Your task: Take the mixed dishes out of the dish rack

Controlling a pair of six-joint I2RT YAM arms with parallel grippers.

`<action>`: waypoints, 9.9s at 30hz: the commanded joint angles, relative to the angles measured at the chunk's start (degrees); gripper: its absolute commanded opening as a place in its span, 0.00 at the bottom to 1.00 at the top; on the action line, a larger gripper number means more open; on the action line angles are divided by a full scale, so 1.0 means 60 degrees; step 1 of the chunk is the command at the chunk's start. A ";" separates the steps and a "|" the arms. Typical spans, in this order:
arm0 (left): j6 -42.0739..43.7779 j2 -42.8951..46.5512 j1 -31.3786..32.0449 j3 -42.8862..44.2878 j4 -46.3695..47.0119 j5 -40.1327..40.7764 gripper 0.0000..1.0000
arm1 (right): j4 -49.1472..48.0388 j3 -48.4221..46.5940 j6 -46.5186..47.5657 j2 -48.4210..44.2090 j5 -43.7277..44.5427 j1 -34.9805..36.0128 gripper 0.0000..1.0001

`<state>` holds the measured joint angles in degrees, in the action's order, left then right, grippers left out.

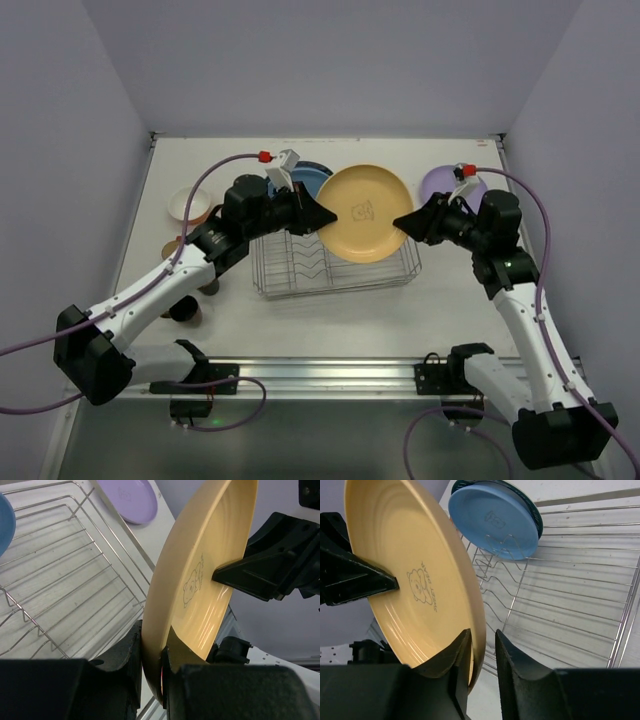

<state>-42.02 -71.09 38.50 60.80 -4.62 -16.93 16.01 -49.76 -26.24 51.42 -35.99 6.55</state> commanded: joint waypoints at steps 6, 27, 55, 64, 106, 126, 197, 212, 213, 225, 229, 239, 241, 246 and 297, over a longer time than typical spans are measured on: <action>-0.0512 0.0115 -0.0030 -0.0084 0.0786 0.0182 0.00 | 0.0305 -0.0613 0.0447 0.0307 0.1471 0.0476 0.11; 0.4058 0.3510 -0.0660 -0.0300 -0.3184 0.4520 1.00 | -0.2212 0.1013 -0.4733 0.0742 0.5581 -0.3419 0.00; 0.4865 0.6589 -0.0704 -0.3570 -0.2189 0.5941 1.00 | -0.1438 -0.2987 -0.4606 0.8847 0.4576 -0.4343 0.11; 0.4850 0.6414 -0.0719 -0.3555 -0.2218 0.5868 1.00 | -0.1219 -0.3016 -0.4606 0.8746 0.4708 -0.4343 0.35; 0.7896 -0.2151 -0.0792 0.4101 -0.4604 0.3467 1.00 | 0.0920 0.0118 -0.0170 -0.0745 0.2249 -0.1897 0.99; 0.9361 -0.5671 -0.1187 0.7446 -0.6554 0.2865 1.00 | 0.1668 0.0339 0.0389 -0.2139 0.1267 -0.1897 0.99; 1.7389 -0.3577 -0.1070 0.2934 -0.1046 0.2236 0.00 | 0.0496 0.0910 -0.0139 -0.2168 -0.1209 -0.1882 0.99; 1.6057 -0.2639 -0.0806 0.4368 -0.3608 0.0874 0.00 | 0.0437 0.0705 -0.0241 -0.2110 -0.1253 -0.1882 0.99; 1.5882 -0.2610 -0.0792 0.4500 -0.3899 0.0743 0.00 | 0.0437 0.0705 -0.0227 -0.2124 -0.1253 -0.1882 0.99; 0.7882 -0.1192 -0.0587 0.4533 -0.1420 -0.1060 0.00 | -0.2769 0.1671 -0.2172 -0.1702 -0.2613 -0.1882 0.99; 0.4518 -0.0662 -0.0616 0.3317 -0.0241 -0.0563 0.00 | -0.3474 0.1585 -0.2380 -0.1116 -0.3011 -0.1882 0.97; -0.0759 0.0304 -0.0689 -0.0404 0.2323 0.0343 0.00 | -0.1135 0.0179 -0.0931 -0.0572 -0.1505 -0.0786 0.72; -0.1023 0.0524 -0.0675 -0.0726 0.2425 0.0726 0.00 | -0.0839 -0.0099 -0.0637 -0.0470 -0.1006 -0.0434 0.70; -0.1507 0.0554 -0.0660 -0.1094 0.2835 0.0187 0.00 | -0.0574 -0.0349 -0.0695 0.0042 0.0693 -0.0023 0.58; 0.4952 0.5051 -0.1129 -0.2807 -0.2174 0.5048 1.00 | -0.3079 -0.1328 -0.4783 0.6793 0.4798 -0.5017 0.00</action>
<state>-16.36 -42.02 31.92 45.93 -21.21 13.39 3.36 -52.38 -54.15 88.38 -3.05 -23.31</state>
